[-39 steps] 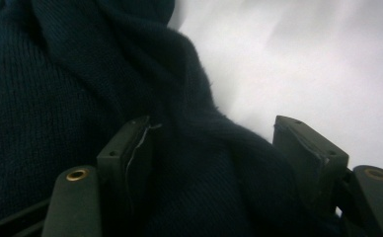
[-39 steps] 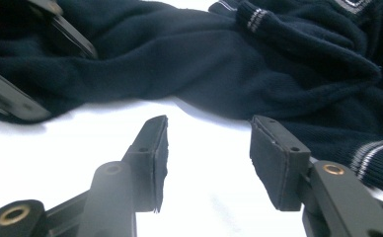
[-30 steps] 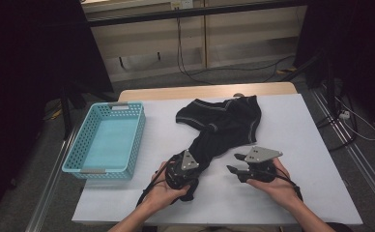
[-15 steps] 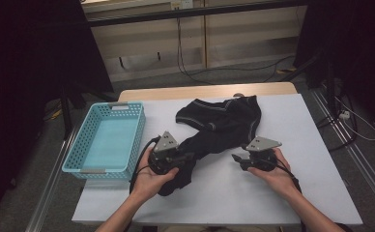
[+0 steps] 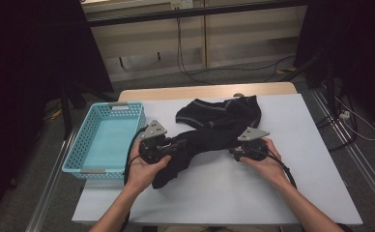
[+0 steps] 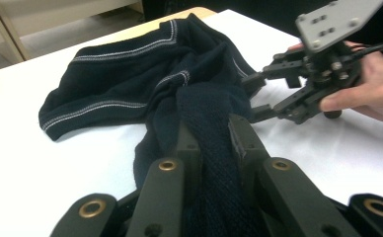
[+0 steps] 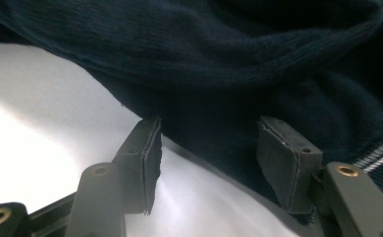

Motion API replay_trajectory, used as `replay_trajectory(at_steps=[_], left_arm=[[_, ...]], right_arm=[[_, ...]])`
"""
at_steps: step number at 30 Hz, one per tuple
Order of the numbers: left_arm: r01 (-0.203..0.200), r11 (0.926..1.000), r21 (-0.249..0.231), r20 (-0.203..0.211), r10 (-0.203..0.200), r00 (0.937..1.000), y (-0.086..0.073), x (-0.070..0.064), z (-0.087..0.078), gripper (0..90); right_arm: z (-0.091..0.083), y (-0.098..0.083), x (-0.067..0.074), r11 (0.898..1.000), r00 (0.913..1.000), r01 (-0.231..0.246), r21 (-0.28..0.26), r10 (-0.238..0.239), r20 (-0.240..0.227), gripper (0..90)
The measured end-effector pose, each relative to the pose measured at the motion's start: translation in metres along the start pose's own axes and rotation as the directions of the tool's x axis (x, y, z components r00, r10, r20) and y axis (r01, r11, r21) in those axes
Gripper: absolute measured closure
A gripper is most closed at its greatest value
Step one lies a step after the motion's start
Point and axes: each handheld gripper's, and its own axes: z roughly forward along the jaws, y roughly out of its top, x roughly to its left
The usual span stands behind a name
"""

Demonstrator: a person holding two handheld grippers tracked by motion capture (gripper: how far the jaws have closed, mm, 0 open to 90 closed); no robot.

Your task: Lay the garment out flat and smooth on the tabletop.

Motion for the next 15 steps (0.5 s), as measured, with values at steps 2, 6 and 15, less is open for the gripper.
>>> replay_trajectory(at_steps=[2, 6, 15], left_arm=[[0.001, 1.0000, 0.000, 0.012, -0.001, 0.9999, -0.001, 0.000, 0.001, 78.4], [0.001, 1.0000, -0.003, 0.003, -0.001, 1.0000, -0.002, 0.000, 0.000, 78.3], [0.026, 0.9995, -0.015, 0.003, -0.026, 0.9997, -0.003, 0.006, -0.005, 78.5]], right_arm=[[0.004, 0.002, -0.002, 0.999, 0.9994, -0.034, 0.035, 0.034, -0.005, 46.7], [0.004, 0.002, -0.005, 0.997, 0.9977, -0.066, 0.035, 0.065, 0.019, 81.1], [-0.030, -0.009, -0.033, 0.993, 0.9901, -0.116, 0.016, 0.114, 0.081, 89.4]])
